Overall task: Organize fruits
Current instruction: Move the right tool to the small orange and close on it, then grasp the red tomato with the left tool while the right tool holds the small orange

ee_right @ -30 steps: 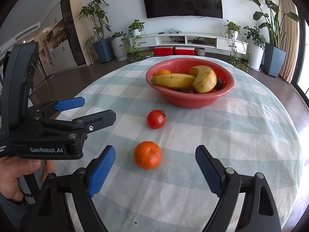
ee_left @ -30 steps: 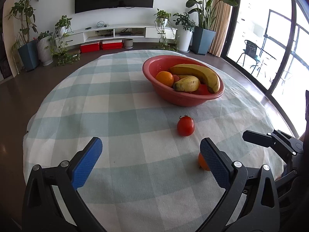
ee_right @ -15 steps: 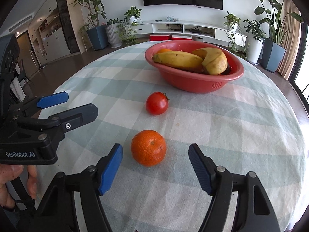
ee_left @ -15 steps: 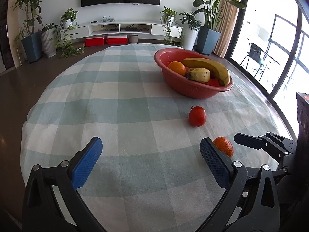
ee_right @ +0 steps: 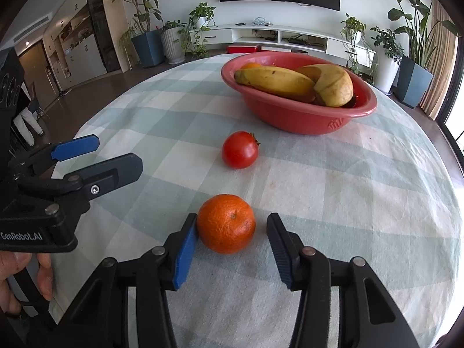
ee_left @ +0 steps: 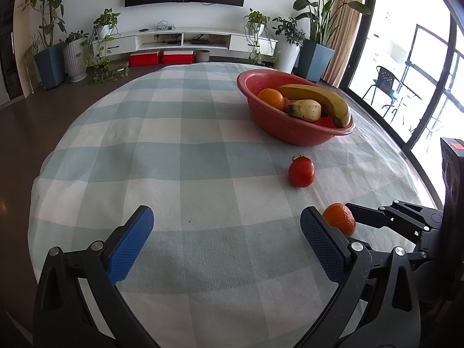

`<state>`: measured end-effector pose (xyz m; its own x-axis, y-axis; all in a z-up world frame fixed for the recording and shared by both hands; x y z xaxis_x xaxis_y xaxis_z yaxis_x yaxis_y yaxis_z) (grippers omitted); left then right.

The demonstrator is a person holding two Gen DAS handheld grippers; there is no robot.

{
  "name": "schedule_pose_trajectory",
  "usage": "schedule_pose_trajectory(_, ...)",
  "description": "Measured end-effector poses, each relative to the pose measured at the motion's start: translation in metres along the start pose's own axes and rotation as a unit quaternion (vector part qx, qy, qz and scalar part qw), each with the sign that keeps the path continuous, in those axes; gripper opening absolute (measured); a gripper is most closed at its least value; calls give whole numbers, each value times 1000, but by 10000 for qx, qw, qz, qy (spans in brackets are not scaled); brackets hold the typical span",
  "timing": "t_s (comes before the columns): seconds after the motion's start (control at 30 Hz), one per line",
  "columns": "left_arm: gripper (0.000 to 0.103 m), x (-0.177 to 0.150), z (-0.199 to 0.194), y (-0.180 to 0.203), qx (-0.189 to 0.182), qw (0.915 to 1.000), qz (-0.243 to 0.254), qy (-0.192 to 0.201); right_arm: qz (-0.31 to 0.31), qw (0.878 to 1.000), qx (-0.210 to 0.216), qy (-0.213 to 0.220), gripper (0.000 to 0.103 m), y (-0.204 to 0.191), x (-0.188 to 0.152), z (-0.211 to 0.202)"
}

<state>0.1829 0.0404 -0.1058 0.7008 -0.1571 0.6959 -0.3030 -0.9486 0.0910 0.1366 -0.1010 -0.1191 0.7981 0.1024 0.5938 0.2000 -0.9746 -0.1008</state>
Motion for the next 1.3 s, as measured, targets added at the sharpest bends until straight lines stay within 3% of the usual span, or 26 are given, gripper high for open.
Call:
schedule_pose_trajectory(0.27,103,-1,2,-1,3,10000,15,-31,-10,10000,49,-7,46,0,2,2)
schedule_pose_trajectory(0.33,103,-1,3,-1,8,10000,33,-42,-36,9999,102,-1,41,-2,3,2)
schedule_pose_trajectory(0.6,103,2,3,3,12,9999,85,-103,166,9996,185,121,41,10,-1,-11)
schedule_pose_trajectory(0.87,103,21,15,40,-19,9978,599,-285,784,9957,194,443,41,51,-7,-34)
schedule_pose_trajectory(1.0,102,37,29,60,-216,9968,729,-258,901,9941,138,593,41,64,-6,-41)
schedule_pose_trajectory(1.1,93,48,43,69,-260,9955,849,-331,954,9930,110,682,41,72,-5,-45)
schedule_pose_trajectory(1.17,78,53,55,74,-267,9942,942,-444,995,9925,91,708,41,76,-6,-45)
schedule_pose_trajectory(1.23,69,54,65,76,-266,9927,1021,-580,1072,9917,75,713,41,83,-8,-44)
schedule_pose_trajectory(1.3,69,53,73,77,-225,9919,1059,-669,1149,9907,57,729,41,90,-9,-45)
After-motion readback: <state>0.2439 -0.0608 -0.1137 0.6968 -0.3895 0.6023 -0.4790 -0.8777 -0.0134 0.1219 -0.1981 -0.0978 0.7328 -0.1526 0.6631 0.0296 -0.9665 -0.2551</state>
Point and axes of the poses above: each gripper's, at about its wrist camera, not at the fingertips, and z roughly the way its jaws point, y to its right, x to its top, the point moved 4 cm from there along z, roughly the way its jaws point, and after that the axes turned 4 degrees about z, right-handed, at the moved point
